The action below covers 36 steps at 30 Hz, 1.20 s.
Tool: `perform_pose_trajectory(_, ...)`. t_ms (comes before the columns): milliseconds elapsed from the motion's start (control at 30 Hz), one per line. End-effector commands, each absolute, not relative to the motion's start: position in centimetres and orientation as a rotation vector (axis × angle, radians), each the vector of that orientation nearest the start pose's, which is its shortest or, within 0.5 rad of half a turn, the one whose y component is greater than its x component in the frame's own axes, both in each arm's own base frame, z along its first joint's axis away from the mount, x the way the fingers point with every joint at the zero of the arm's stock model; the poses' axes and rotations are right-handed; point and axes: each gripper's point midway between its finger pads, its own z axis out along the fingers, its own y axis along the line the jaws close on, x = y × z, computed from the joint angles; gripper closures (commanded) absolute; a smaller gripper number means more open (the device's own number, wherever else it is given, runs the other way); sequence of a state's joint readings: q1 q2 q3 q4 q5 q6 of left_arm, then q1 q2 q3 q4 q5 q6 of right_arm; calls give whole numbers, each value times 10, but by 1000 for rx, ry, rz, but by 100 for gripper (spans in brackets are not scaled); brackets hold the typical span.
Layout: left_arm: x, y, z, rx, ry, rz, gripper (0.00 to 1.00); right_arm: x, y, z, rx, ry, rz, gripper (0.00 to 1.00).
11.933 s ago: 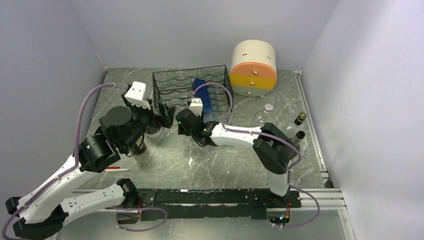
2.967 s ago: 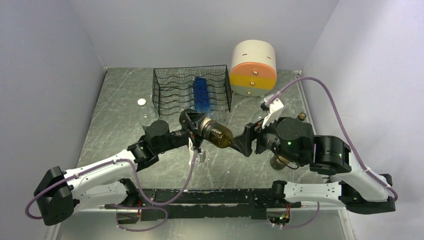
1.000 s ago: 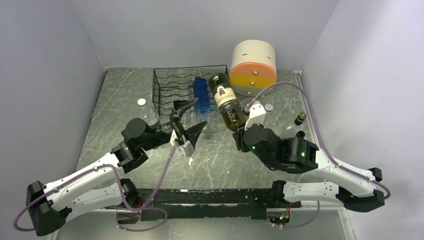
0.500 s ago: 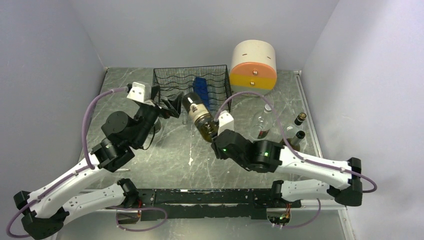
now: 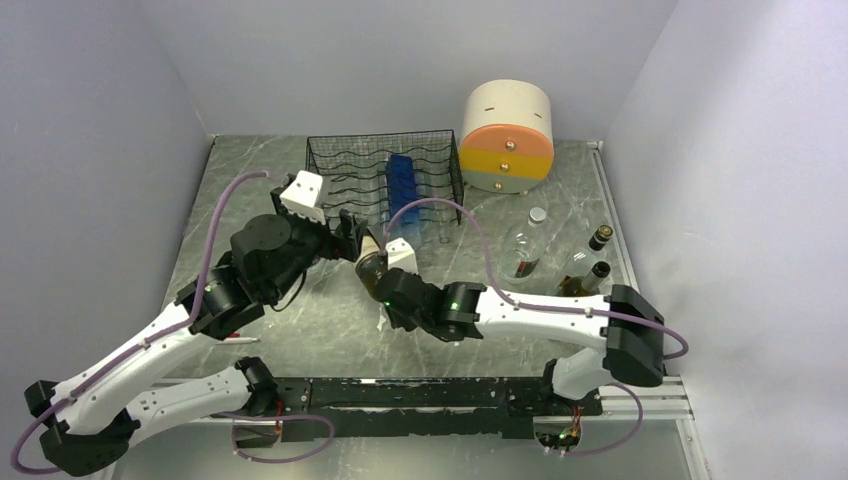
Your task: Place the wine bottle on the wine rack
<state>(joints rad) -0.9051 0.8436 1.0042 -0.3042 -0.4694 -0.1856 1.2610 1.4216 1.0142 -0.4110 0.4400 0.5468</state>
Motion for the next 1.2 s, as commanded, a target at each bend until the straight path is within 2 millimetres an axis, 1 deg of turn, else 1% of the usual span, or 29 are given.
perform_pose_trajectory(0, 232, -178, 341, 259, 1753, -391, 6, 191, 381, 181, -368, 2103, 581, 100)
perform_pose_trajectory(67, 231, -171, 342, 236, 1754, -379, 6, 196, 388, 175, -353, 2098, 562, 100)
perform_pose_trajectory(167, 226, -171, 342, 254, 1739, -401, 6, 203, 400, 164, -332, 2100, 540, 100)
perform_pose_trajectory(267, 223, -170, 338, 257, 1750, -412, 6, 210, 410, 160, -307, 2091, 534, 100)
perform_pose_trajectory(433, 220, -163, 338, 241, 1765, -399, 6, 221, 419, 154, -251, 2086, 485, 100)
perform_pose_trajectory(533, 218, -163, 337, 252, 1765, -407, 6, 227, 423, 147, -233, 2081, 463, 100)
perform_pose_trajectory(700, 218, -162, 336, 256, 1771, -395, 6, 235, 437, 137, -235, 2082, 496, 100)
perform_pose_trajectory(833, 217, -157, 341, 249, 1759, -386, 6, 245, 447, 139, -216, 2062, 511, 100)
perform_pose_trajectory(900, 218, -151, 341, 230, 1761, -360, 6, 251, 451, 139, -192, 2053, 514, 100)
perform_pose_trajectory(1033, 220, -138, 338, 163, 1791, -303, 6, 266, 455, 136, -125, 2048, 510, 100)
perform_pose_trajectory(1100, 220, -137, 336, 143, 1805, -304, 6, 273, 458, 135, -103, 2035, 520, 100)
perform_pose_trajectory(1167, 220, -134, 331, 66, 1830, -314, 6, 281, 464, 133, -100, 2032, 540, 100)
